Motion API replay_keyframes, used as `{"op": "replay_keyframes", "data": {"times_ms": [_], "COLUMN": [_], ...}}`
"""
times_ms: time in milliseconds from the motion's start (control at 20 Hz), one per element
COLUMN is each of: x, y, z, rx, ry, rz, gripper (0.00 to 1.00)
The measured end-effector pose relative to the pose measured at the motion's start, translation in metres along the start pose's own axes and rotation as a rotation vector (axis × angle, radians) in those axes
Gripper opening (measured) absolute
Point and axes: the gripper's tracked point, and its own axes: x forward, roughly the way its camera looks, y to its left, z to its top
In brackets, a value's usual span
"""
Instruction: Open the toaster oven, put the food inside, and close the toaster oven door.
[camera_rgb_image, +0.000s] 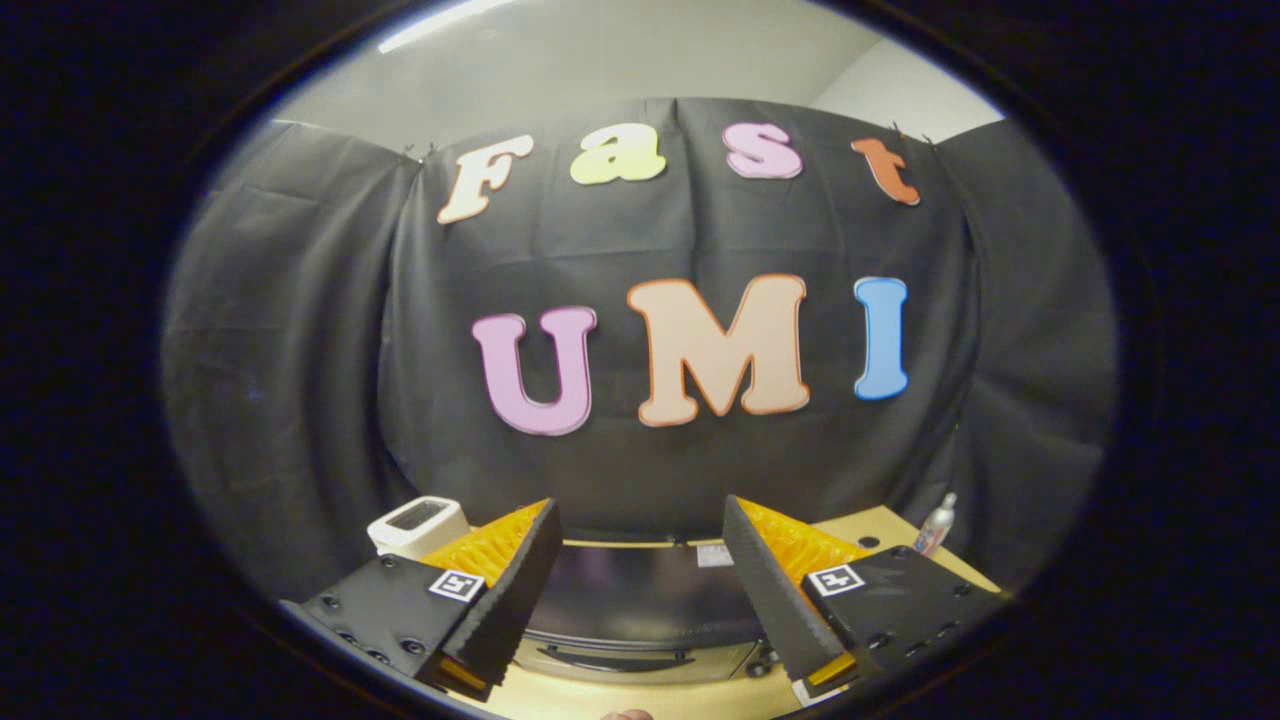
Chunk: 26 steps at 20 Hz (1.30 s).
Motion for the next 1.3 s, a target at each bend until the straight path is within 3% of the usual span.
{"op": "replay_keyframes", "data": {"times_ms": [550, 800, 1300], "x": [0.027, 0.024, 0.021], "y": [0.014, 0.013, 0.013], "z": [-0.141, -0.169, -0.17], "rx": [-0.009, 0.001, -0.017], "ry": [0.243, 0.29, 0.272], "rz": [-0.019, -0.047, -0.034], "gripper": [1.0, 1.0, 1.0]}}
